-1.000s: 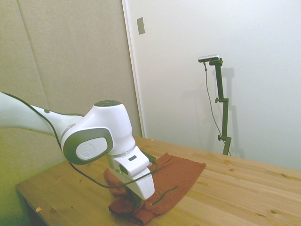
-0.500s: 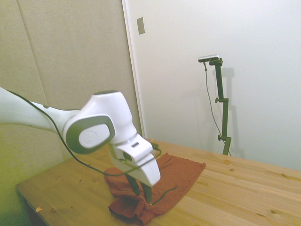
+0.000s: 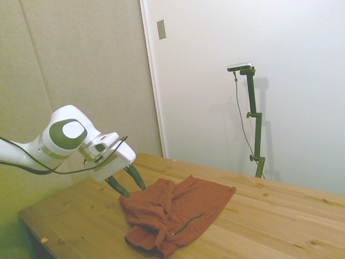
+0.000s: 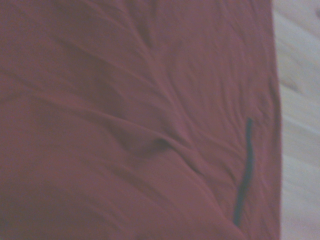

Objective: Fold the shorts

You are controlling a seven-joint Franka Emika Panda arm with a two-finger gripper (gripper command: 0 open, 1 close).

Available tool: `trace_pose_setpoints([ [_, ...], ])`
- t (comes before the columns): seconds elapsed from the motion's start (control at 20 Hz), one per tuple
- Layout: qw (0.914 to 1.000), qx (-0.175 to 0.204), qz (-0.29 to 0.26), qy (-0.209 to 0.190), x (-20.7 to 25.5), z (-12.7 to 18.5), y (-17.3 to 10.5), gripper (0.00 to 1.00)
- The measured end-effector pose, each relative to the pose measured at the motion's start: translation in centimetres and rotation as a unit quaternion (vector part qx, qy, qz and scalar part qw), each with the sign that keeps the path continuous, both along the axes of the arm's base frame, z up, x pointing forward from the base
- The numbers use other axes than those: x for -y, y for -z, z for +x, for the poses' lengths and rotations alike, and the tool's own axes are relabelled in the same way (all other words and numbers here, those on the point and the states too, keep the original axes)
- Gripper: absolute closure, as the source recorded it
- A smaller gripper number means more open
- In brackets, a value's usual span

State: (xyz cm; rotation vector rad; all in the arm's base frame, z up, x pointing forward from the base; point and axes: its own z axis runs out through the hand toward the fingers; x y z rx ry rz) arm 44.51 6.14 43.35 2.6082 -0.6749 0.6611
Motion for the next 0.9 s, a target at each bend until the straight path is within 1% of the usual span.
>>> trace_pose_setpoints([
  [0.1, 0.9995, 0.005, -0.01, -0.029, -2.9, 1.0, 1.9, 0.0],
  [0.25, 0.9982, 0.003, -0.009, -0.059, -7.3, 2.0, 4.2, 0.0],
  [0.35, 0.9971, -0.001, -0.001, -0.075, -9.9, 2.5, 5.2, 0.0],
  [0.45, 0.9963, -0.006, 0.002, -0.085, -11.7, 2.9, 5.9, 0.0],
  [0.7, 0.9958, -0.014, -0.01, -0.09, -13.0, 3.7, 8.5, 0.0],
  [0.9, 0.9962, -0.012, -0.022, -0.084, -12.6, 4.3, 9.4, 0.0],
])
